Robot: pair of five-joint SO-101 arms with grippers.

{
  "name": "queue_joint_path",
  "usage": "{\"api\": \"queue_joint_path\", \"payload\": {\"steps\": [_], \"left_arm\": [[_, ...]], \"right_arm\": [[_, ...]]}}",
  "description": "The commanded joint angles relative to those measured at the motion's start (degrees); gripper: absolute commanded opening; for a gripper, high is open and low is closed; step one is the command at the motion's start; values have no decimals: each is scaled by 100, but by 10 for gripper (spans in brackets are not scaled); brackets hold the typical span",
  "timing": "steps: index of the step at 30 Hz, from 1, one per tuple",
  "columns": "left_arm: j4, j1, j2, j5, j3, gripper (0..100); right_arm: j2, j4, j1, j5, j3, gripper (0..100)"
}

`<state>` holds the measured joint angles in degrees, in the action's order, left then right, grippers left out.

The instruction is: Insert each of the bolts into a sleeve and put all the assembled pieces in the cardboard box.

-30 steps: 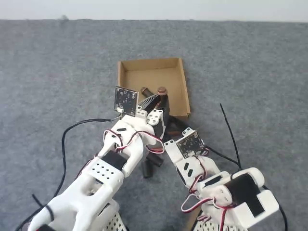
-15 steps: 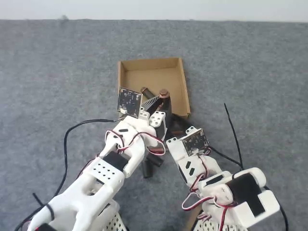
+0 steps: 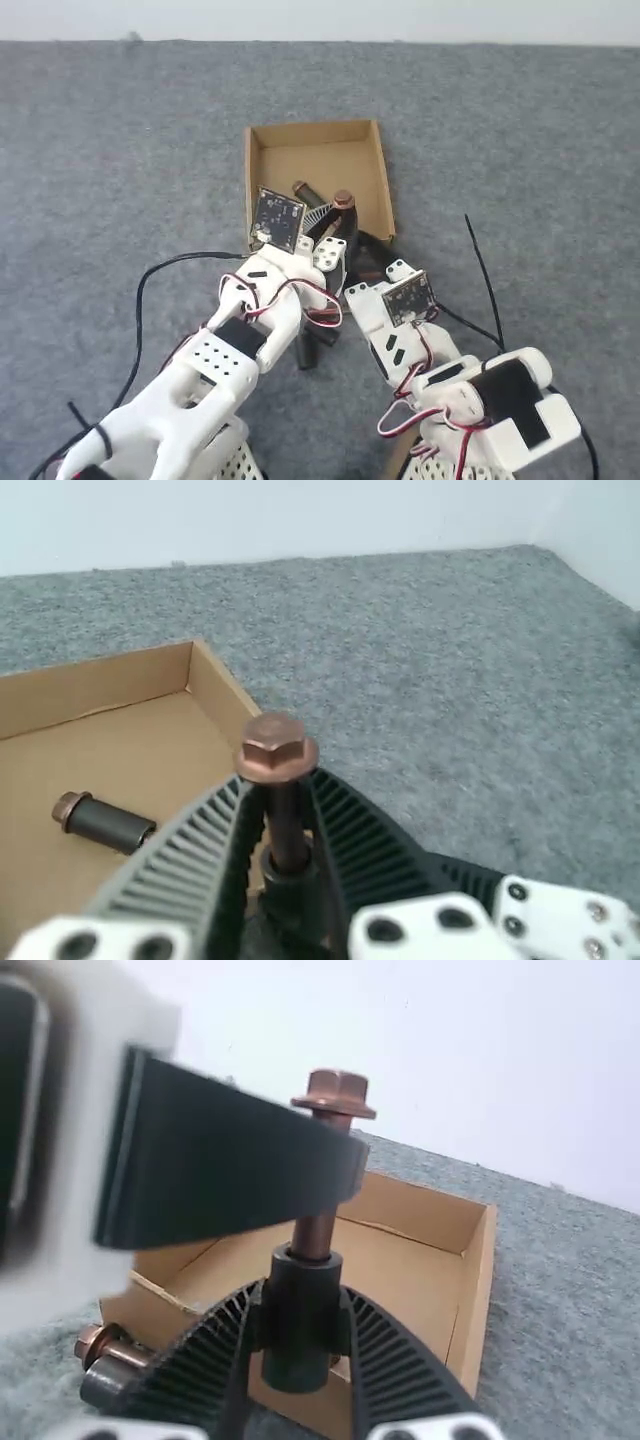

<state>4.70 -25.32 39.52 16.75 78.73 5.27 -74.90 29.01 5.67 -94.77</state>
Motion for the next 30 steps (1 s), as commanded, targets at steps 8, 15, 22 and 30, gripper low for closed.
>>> {"api": "queue_joint_path", "payload": {"steps": [8, 15, 22, 30], "left_arm": [[-114, 167, -1486, -738, -690, 13], [-141, 97, -1213, -835, -409, 13], [-149, -114, -747, -835, -13, 12], [-879, -114, -712, -826, -303, 12]], "right_arm": [[48, -268, -145, -70, -114, 6], [84, -321, -277, -79, -114, 6], [31, -611, -365, -79, -114, 6], [31, -620, -365, -79, -114, 6]]}}
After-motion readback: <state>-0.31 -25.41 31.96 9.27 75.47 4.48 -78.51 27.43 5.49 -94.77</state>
